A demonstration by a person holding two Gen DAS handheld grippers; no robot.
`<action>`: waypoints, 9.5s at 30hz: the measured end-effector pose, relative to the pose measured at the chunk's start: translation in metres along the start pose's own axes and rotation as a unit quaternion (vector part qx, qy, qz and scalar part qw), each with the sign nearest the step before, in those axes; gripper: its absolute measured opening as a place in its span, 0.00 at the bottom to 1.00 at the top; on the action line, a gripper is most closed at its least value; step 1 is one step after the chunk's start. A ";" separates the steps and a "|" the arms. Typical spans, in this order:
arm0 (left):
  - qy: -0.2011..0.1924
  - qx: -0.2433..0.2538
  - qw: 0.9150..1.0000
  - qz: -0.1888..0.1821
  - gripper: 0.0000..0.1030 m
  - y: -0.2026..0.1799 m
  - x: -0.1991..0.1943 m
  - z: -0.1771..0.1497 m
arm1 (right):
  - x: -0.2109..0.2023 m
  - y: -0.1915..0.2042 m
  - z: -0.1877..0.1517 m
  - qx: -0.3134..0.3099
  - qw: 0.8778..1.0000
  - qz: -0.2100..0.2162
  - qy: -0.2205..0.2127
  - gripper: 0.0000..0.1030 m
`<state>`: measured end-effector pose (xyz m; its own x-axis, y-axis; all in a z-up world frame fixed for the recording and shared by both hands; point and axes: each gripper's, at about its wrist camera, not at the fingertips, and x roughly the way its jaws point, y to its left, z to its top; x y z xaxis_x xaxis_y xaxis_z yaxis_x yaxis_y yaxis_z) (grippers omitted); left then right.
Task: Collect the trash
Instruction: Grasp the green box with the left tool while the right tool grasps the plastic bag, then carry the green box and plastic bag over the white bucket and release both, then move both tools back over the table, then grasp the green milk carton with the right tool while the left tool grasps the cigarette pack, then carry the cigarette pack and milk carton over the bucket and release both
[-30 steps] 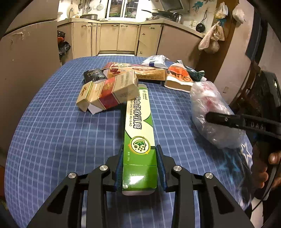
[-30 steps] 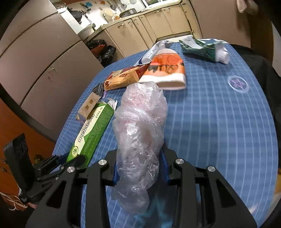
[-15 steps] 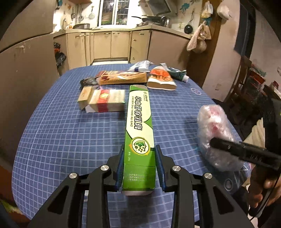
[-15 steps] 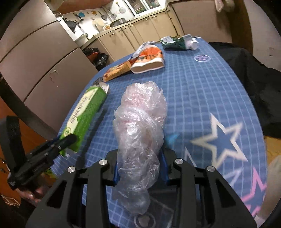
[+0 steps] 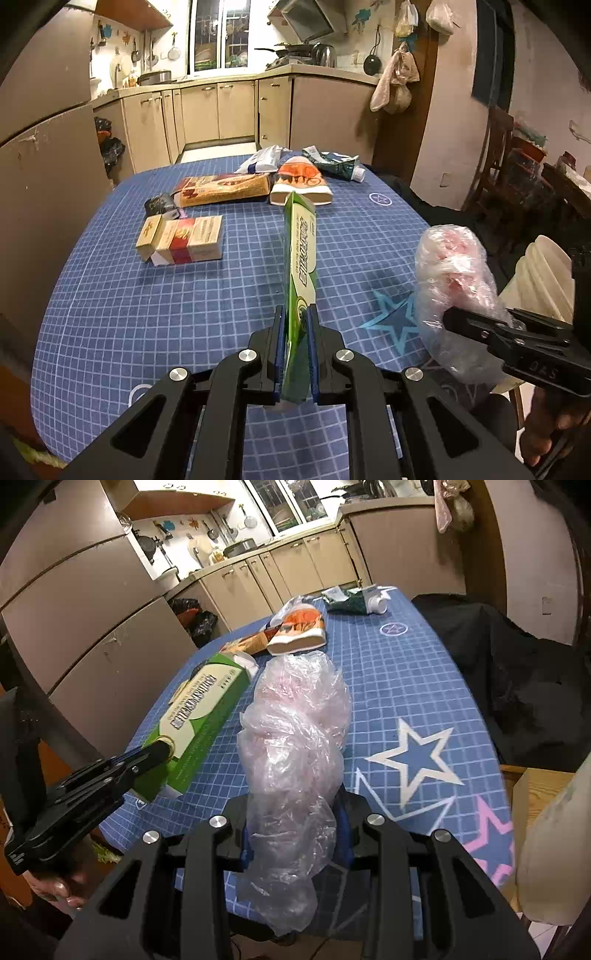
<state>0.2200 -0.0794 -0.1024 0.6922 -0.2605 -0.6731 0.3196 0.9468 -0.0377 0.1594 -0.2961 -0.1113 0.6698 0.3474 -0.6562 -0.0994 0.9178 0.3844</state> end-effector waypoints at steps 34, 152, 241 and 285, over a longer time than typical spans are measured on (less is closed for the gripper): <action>-0.067 0.068 0.994 -0.052 0.11 -0.082 -0.027 0.037 | -0.099 -0.025 -0.006 0.020 0.992 -0.077 -0.101 0.32; -0.002 -0.103 0.990 0.092 0.31 0.134 0.057 0.044 | 0.170 -0.060 0.207 -0.189 0.978 -0.073 0.044 0.95; 0.057 -0.270 0.942 0.191 0.89 0.145 0.061 0.001 | 0.053 -0.005 0.023 -0.048 0.994 0.099 0.026 0.62; 0.001 -0.101 0.979 0.176 0.54 0.092 0.011 -0.031 | 0.015 0.023 -0.018 -0.064 0.997 0.029 -0.011 0.60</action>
<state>0.2370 0.0107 -0.1366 0.7346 0.0890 -0.6726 -0.0735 0.9960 0.0515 0.1543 -0.2666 -0.1242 0.6761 0.3978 -0.6202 -0.2306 0.9137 0.3347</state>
